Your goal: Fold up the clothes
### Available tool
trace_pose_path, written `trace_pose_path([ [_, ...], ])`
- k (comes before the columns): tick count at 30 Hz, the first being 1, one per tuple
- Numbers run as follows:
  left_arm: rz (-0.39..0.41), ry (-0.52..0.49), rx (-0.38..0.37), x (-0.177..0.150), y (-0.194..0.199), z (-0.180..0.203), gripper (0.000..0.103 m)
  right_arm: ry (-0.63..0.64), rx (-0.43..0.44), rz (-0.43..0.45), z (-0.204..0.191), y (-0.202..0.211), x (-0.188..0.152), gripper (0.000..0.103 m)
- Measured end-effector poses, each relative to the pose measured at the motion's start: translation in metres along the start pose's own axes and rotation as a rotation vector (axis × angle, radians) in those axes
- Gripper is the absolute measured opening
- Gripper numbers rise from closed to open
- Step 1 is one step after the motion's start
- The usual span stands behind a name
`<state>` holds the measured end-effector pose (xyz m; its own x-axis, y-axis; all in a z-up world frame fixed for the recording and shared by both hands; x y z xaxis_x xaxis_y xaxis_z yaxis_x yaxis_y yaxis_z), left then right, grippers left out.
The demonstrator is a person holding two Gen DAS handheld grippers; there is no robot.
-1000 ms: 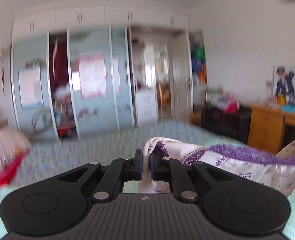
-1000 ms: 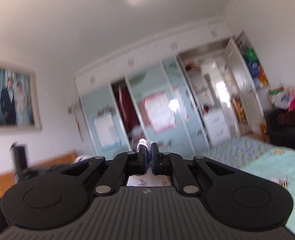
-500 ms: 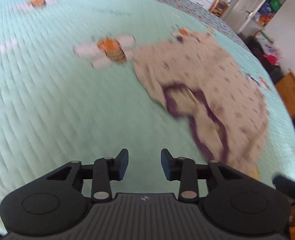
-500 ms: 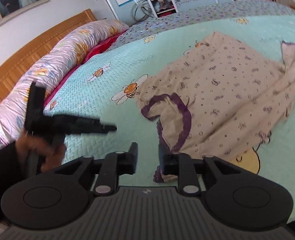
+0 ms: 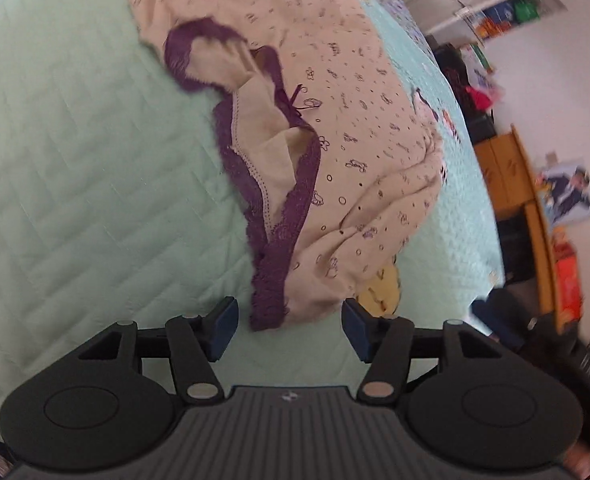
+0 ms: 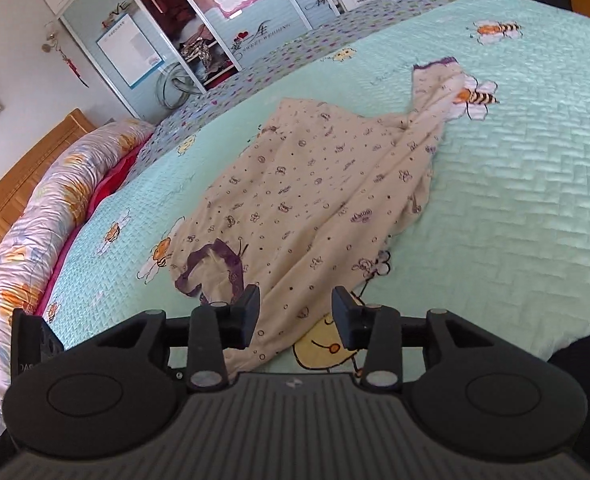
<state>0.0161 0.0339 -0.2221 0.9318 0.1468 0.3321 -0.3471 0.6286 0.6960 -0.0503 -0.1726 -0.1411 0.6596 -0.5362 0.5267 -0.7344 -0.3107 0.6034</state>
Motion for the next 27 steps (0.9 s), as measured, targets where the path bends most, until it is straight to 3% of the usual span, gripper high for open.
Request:
trace_pose_path([
  [1, -0.002, 0.028, -0.018, 0.002, -0.004, -0.001, 0.058, -0.008, 0.001, -0.006, 0.001, -0.001, -0.001, 0.043],
  [3, -0.005, 0.081, -0.052, 0.008, -0.011, -0.002, 0.033, -0.019, 0.007, -0.014, 0.001, -0.001, -0.002, 0.043],
  [4, -0.015, 0.094, -0.049, 0.008, -0.016, -0.002, 0.003, -0.017, 0.010, -0.011, 0.000, 0.000, -0.001, 0.043],
  [8, 0.023, 0.026, 0.020, 0.003, -0.001, 0.011, 0.002, -0.026, 0.008, 0.004, 0.004, -0.002, 0.007, 0.044],
  [13, 0.135, -0.077, 0.053, -0.002, 0.071, 0.014, 0.002, -0.054, -0.007, 0.028, 0.015, -0.008, 0.022, 0.044],
  [16, 0.225, -0.052, 0.069, -0.006, 0.133, -0.009, 0.002, -0.071, -0.016, 0.042, 0.022, -0.012, 0.032, 0.044],
  [19, 0.251, -0.022, 0.108, -0.019, 0.172, -0.036, 0.002, -0.088, -0.026, 0.057, 0.029, -0.015, 0.041, 0.048],
  [20, 0.254, -0.010, 0.128, -0.023, 0.179, -0.044, 0.002, -0.093, -0.029, 0.061, 0.031, -0.016, 0.045, 0.052],
  [21, 0.261, 0.008, 0.136, -0.028, 0.185, -0.052, 0.003, -0.099, -0.032, 0.066, 0.033, -0.018, 0.048, 0.062],
  [24, 0.274, 0.043, 0.125, -0.034, 0.188, -0.057, 0.003, -0.211, -0.079, 0.044, 0.052, -0.046, 0.060, 0.064],
  [27, 0.293, 0.020, 0.099, -0.030, 0.191, -0.046, 0.003, -0.307, -0.038, -0.027, 0.052, -0.071, 0.065, 0.064],
])
Point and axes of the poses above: each gripper's, at about its wrist camera, not at the fingertips, and y roughly against the way its jaws point, z to its right, x to its top, the point moved 7 cm from there along -y, roughly the way its jaws point, and after that the axes turned 9 degrees about -y, right-handed, at the moved point
